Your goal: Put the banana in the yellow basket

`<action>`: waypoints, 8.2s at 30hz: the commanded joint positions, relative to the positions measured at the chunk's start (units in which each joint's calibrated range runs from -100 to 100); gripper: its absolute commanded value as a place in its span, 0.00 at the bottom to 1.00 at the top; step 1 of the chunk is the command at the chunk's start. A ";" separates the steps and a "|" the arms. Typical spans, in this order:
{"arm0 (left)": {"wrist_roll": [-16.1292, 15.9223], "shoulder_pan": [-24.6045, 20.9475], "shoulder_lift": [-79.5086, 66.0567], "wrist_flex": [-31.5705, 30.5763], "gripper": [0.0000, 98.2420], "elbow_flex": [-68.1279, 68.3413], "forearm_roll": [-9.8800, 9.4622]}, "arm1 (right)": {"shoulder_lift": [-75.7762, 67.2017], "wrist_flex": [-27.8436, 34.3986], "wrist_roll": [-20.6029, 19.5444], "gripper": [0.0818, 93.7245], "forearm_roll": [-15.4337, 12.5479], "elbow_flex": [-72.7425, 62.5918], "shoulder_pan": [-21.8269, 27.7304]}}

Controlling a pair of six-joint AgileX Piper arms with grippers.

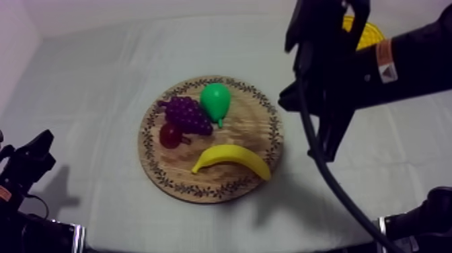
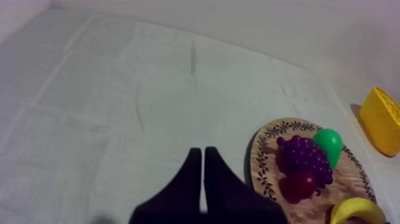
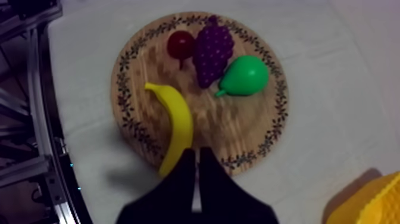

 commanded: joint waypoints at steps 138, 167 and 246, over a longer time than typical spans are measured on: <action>-0.01 0.01 0.00 -0.01 0.00 -0.03 0.04 | 39.10 22.42 10.51 0.21 -13.88 -43.64 26.34; 0.00 0.01 0.00 -0.01 0.00 -0.03 0.04 | 48.95 16.91 9.50 0.21 -11.29 -44.99 40.21; -0.01 0.01 0.00 -0.01 0.00 -0.03 0.04 | -32.64 -23.92 3.10 0.01 -4.33 48.66 40.82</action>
